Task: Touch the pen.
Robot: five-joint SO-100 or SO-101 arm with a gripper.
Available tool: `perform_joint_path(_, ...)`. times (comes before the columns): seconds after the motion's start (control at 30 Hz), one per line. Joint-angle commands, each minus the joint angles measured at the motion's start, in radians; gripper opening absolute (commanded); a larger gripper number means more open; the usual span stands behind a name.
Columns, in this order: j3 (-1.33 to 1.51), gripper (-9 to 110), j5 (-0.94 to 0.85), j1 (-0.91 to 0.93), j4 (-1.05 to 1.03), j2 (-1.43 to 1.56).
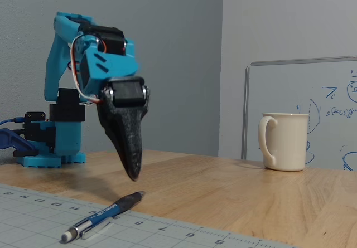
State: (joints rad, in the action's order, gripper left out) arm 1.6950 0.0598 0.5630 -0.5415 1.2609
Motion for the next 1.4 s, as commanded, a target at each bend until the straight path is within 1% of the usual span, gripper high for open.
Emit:
perform_joint_path(0.0,-0.095,1,-0.008,-0.003,0.025,-0.003)
perform_joint_path(0.23,-0.123,1,-0.008,0.005,0.025,-0.038)
perform_joint_path(1.37,-0.124,1,-0.006,0.006,0.025,-0.023)
